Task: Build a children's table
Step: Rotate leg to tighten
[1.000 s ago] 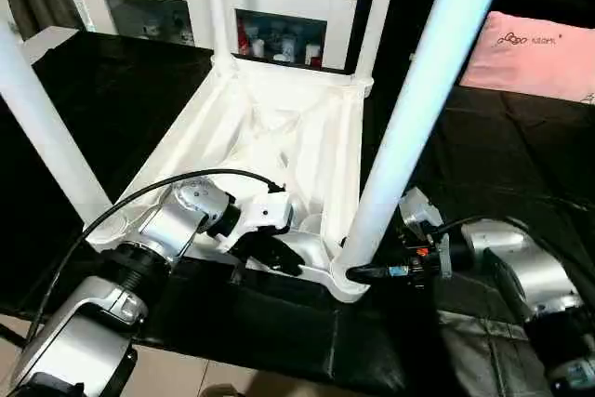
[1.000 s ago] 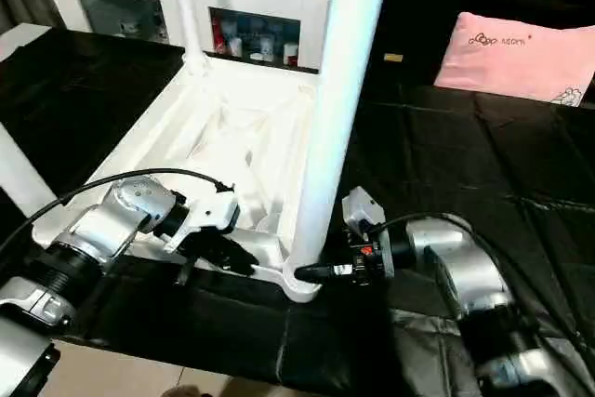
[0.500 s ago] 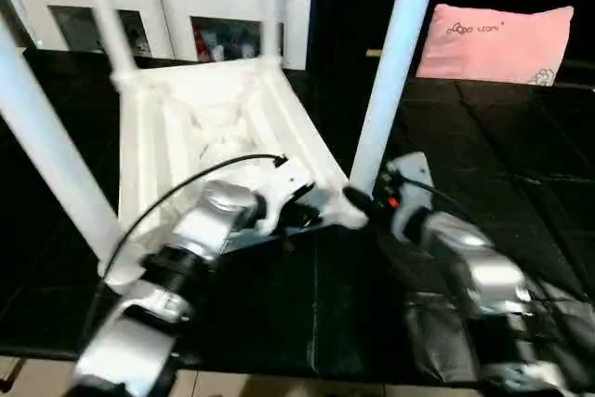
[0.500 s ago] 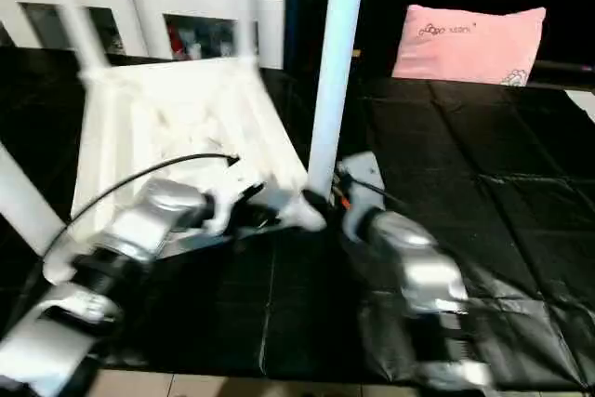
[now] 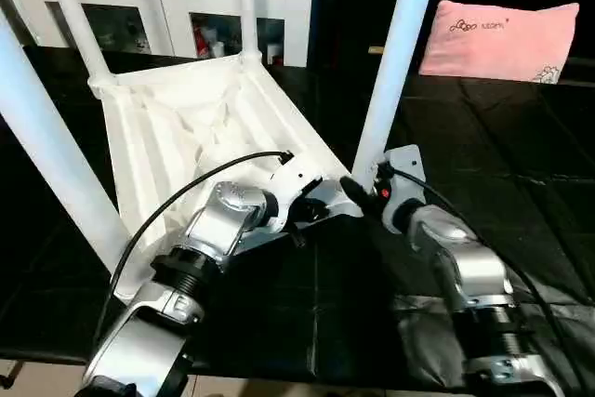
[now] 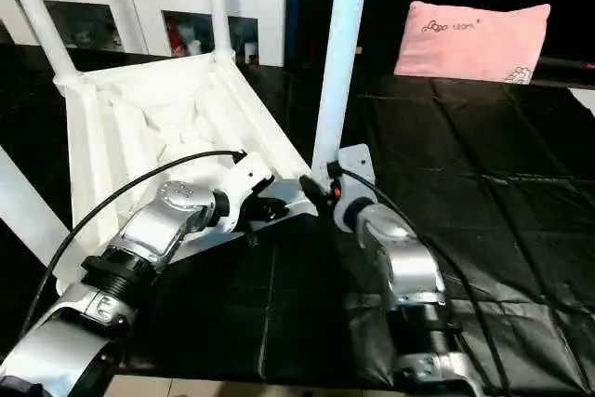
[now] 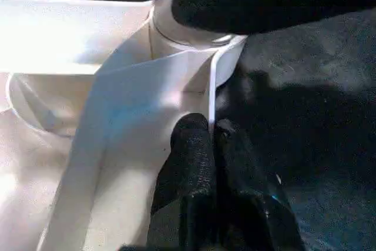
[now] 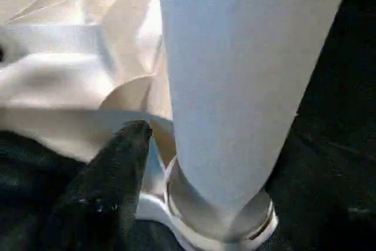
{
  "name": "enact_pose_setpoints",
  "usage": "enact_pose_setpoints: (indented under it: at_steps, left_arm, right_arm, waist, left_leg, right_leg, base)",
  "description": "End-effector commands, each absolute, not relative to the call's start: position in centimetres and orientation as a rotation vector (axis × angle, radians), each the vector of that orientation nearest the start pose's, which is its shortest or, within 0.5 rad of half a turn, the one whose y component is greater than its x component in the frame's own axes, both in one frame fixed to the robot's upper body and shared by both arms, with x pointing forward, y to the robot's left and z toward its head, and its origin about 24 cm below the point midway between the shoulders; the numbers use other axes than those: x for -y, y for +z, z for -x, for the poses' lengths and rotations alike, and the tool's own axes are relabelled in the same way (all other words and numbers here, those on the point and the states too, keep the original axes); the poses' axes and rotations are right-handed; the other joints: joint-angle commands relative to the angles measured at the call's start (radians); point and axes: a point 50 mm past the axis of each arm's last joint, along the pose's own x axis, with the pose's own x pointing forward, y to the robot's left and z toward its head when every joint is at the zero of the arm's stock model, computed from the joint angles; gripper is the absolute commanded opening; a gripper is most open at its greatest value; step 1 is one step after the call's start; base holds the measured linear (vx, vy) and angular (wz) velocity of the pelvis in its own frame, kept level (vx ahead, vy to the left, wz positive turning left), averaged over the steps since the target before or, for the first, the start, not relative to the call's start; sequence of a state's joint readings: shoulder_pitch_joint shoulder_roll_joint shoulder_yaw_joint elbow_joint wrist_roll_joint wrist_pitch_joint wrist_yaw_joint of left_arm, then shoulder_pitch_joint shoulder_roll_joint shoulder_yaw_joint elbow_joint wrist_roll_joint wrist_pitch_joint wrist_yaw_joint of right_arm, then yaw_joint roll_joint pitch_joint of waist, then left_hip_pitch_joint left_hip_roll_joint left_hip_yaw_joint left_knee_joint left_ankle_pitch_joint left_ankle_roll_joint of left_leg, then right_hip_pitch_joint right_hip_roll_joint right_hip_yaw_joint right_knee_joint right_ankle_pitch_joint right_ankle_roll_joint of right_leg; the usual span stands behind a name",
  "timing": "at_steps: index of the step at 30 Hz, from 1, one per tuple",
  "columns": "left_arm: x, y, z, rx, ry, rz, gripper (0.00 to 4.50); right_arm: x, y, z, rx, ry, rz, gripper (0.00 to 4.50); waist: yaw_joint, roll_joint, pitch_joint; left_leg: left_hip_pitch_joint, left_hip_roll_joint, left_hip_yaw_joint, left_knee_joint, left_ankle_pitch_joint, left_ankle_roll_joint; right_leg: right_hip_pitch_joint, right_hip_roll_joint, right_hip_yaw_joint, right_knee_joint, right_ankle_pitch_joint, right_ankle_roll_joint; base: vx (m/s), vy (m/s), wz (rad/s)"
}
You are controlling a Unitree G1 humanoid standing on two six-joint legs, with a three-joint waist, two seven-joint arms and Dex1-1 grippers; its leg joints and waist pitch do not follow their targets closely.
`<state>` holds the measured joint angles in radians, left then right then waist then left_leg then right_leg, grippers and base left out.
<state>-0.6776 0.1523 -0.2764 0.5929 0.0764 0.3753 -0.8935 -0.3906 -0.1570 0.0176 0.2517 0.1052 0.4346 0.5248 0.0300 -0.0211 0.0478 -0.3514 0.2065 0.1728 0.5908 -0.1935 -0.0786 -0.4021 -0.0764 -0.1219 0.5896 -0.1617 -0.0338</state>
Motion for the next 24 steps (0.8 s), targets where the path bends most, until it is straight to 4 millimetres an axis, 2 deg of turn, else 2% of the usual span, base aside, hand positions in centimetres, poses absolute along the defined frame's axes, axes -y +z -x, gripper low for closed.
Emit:
enact_pose_setpoints:
  at_steps: [1, 7, 9, 10, 12, 16, 21, 24]
  left_arm:
    - [-6.7, 6.7, -33.1, -0.43, -1.195, -0.325, 0.0]
    - [-8.0, 6.5, -32.7, -0.44, -1.296, -0.375, 0.0]
    - [-8.8, 6.4, -32.5, -0.456, -1.343, -0.401, 0.0]
    - [-8.8, 6.4, -32.5, -0.456, -1.343, -0.401, 0.0]
    - [-9.7, 6.4, -32.1, -0.437, -1.454, -0.48, 0.0]
    - [-10.3, 6.4, -31.8, -0.463, -1.521, -0.498, 0.0]
    - [-10.9, 6.8, -31.5, -0.467, -1.623, -0.544, 0.0]
    - [-11.1, 6.9, -31.4, -0.467, -1.67, -0.561, 0.0]
  right_arm:
    - [12.2, 5.3, -30.6, -0.331, 0.763, -0.011, 3.55]
    - [15.0, 6.2, -29.6, -0.318, 0.92, 0.036, 3.99]
    - [16.3, 6.7, -29.1, -0.303, 1.008, 0.045, 4.19]
    - [16.3, 6.7, -29.1, -0.303, 1.008, 0.045, 4.31]
    - [17.9, 6.9, -28.6, -0.324, 1.117, 0.077, 4.47]
    - [18.3, 7.0, -28.2, -0.35, 1.189, 0.08, 4.47]
    - [18.5, 7.1, -28.0, -0.366, 1.271, 0.167, 4.47]
    - [18.4, 7.0, -28.3, -0.345, 1.287, 0.181, 4.47]
  waist:
    - [0.011, 0.003, -0.064]
    - [0.019, 0.001, -0.064]
    - [0.029, 0.001, -0.063]
    - [0.032, 0.002, -0.063]
    - [0.038, 0.0, -0.064]
    - [0.042, 0.0, -0.063]
    - [0.062, 0.002, -0.066]
    - [0.066, 0.001, -0.066]
  left_leg:
    - [-0.003, 0.021, -0.006, -0.062, -0.163, 0.069]
    - [-0.001, 0.025, -0.005, -0.062, -0.168, 0.074]
    - [0.004, 0.028, -0.004, -0.062, -0.176, 0.074]
    - [0.003, 0.027, -0.006, -0.062, -0.182, 0.076]
    - [0.003, 0.028, -0.006, -0.061, -0.185, 0.081]
    - [0.002, 0.028, -0.005, -0.062, -0.18, 0.076]
    - [0.009, 0.034, -0.002, -0.062, -0.166, 0.066]
    - [0.006, 0.032, -0.002, -0.062, -0.167, 0.061]
  right_leg:
    - [0.064, -0.072, 0.06, -0.085, -0.313, -0.125]
    - [0.063, -0.073, 0.061, -0.082, -0.298, -0.146]
    - [0.061, -0.074, 0.062, -0.083, -0.308, -0.148]
    - [0.061, -0.074, 0.06, -0.083, -0.313, -0.147]
    - [0.063, -0.075, 0.061, -0.083, -0.315, -0.143]
    - [0.063, -0.075, 0.06, -0.08, -0.316, -0.148]
    - [0.057, -0.076, 0.063, -0.074, -0.283, -0.167]
    - [0.06, -0.076, 0.062, -0.072, -0.276, -0.17]
  base:
    - [0.0, 0.0, 0.0]
    - [0.0, 0.0, 0.0]
    - [0.0, 0.0, 0.0]
    - [0.0, 0.0, 0.0]
    - [0.0, 0.0, 0.0]
    - [0.0, 0.0, 0.0]
    - [0.0, 0.0, 0.0]
    - [0.0, 0.0, 0.0]
